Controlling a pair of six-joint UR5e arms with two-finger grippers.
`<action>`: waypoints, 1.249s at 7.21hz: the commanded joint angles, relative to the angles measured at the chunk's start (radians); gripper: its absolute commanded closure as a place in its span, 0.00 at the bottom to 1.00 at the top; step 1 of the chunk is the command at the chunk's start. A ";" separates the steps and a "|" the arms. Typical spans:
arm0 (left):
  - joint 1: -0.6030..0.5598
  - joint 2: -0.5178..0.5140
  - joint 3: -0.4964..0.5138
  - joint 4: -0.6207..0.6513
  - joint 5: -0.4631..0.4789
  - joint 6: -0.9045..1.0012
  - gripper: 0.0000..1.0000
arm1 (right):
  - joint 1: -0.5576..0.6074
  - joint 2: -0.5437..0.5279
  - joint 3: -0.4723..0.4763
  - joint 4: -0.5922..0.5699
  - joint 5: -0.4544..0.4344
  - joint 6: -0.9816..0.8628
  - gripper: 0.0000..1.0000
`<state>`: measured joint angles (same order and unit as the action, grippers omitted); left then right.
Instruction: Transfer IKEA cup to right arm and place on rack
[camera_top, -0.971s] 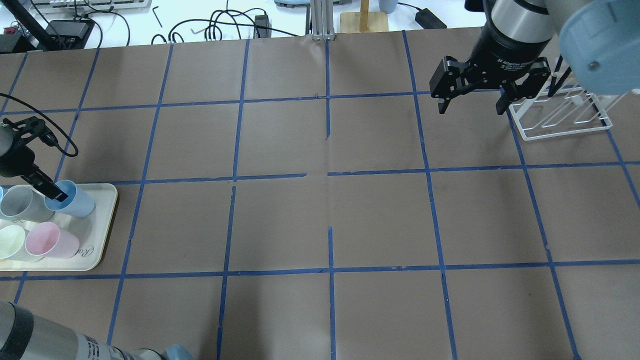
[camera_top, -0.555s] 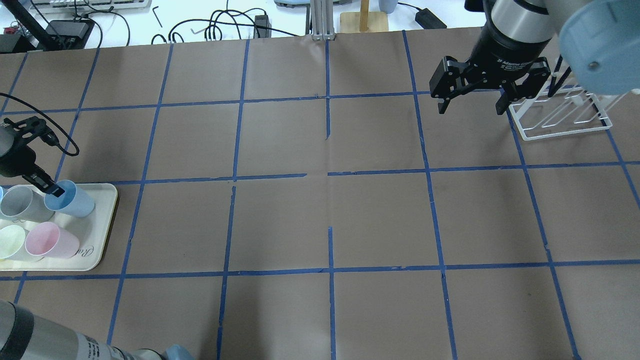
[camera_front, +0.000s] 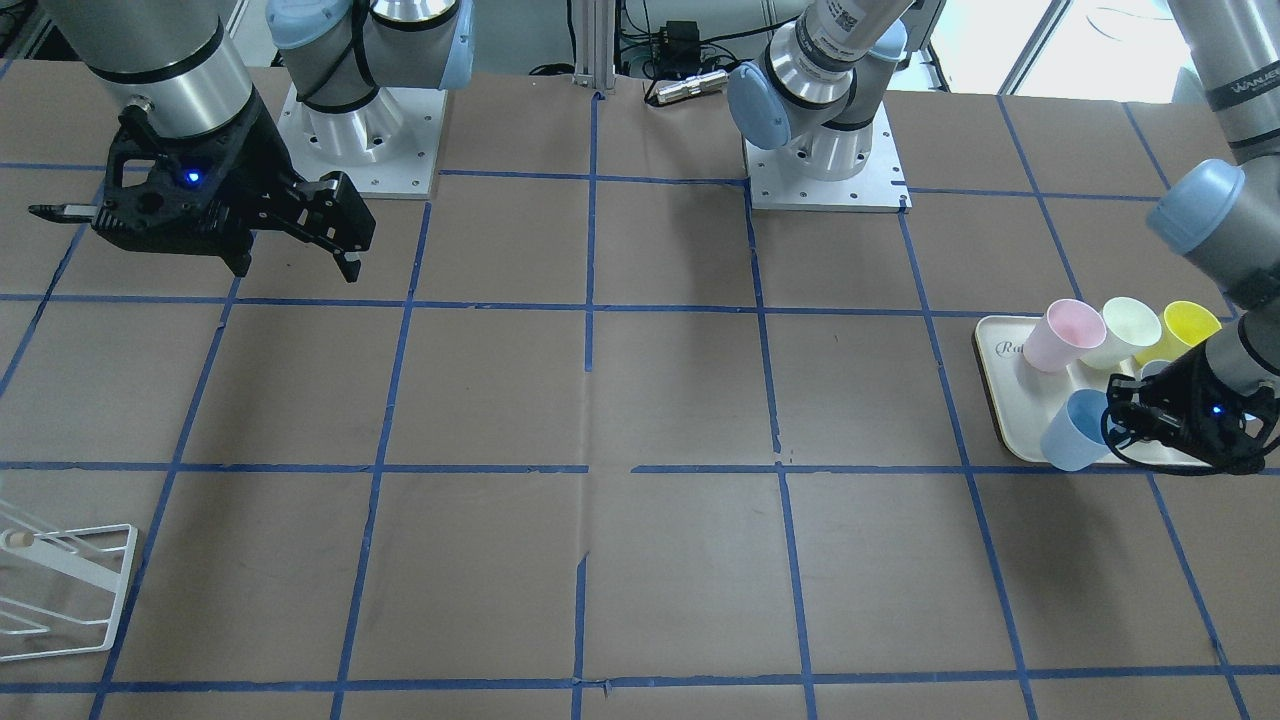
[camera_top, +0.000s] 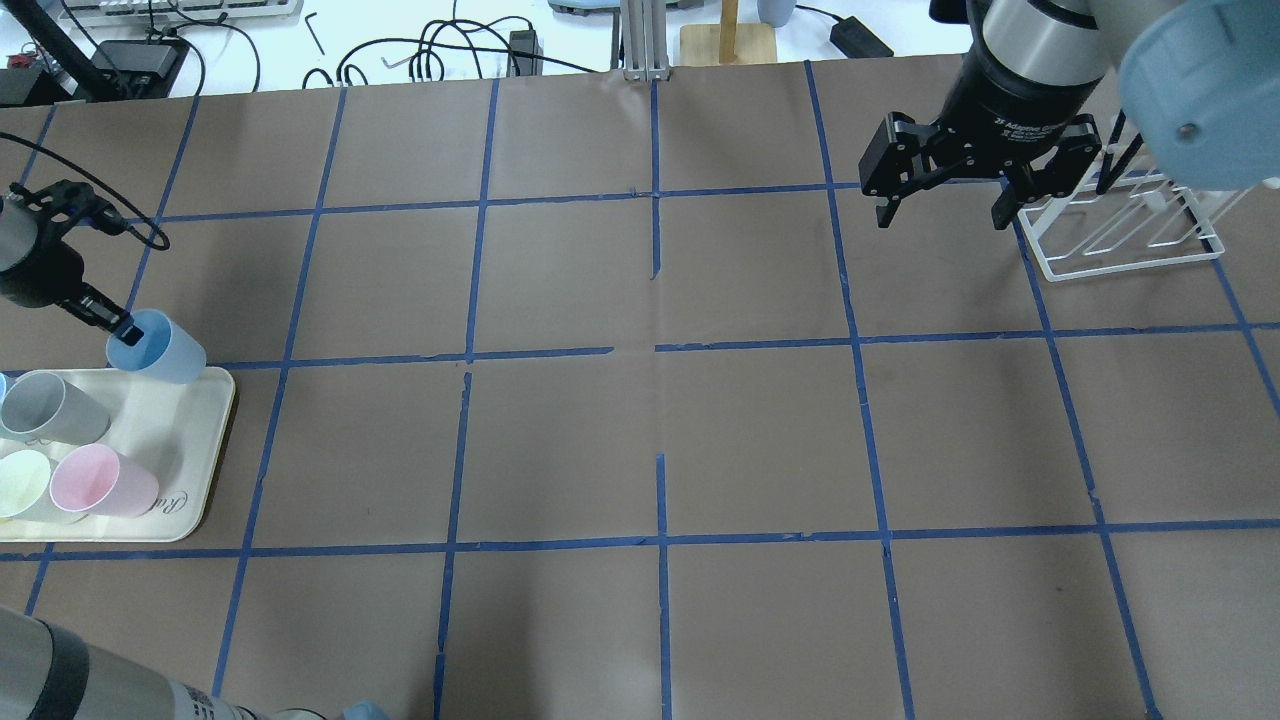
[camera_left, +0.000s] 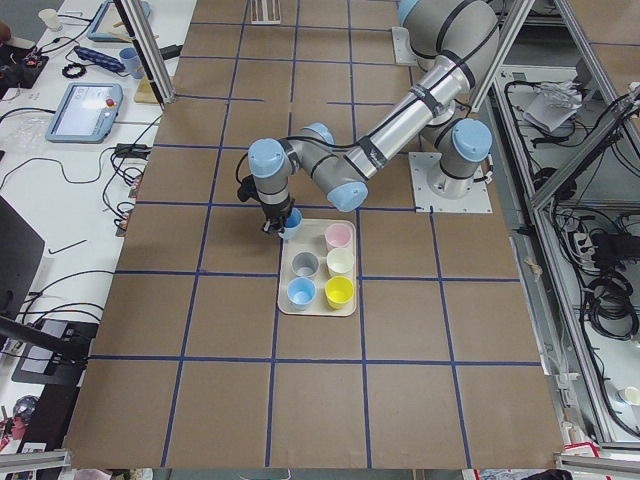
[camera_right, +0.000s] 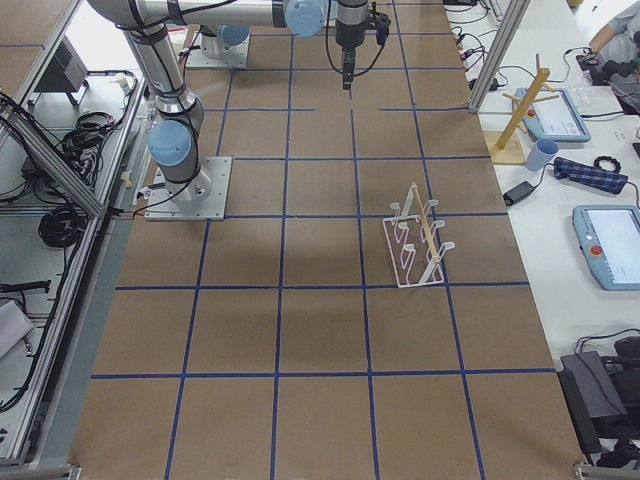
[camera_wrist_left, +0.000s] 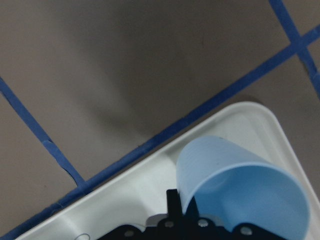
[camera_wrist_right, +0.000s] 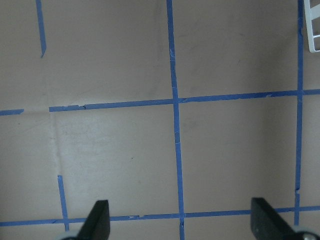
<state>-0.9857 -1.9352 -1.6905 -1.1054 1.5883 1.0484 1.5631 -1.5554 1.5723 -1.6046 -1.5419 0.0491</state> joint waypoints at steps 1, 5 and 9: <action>-0.085 0.045 0.061 -0.139 -0.061 -0.239 1.00 | 0.000 0.000 0.000 0.000 0.000 -0.002 0.00; -0.287 0.142 0.057 -0.263 -0.195 -0.681 1.00 | 0.000 -0.008 -0.002 -0.002 0.006 -0.003 0.00; -0.396 0.228 0.052 -0.443 -0.576 -0.898 1.00 | 0.000 -0.009 0.000 -0.002 0.008 -0.031 0.00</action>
<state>-1.3675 -1.7398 -1.6377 -1.4710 1.1410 0.1825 1.5624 -1.5634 1.5713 -1.6061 -1.5356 0.0180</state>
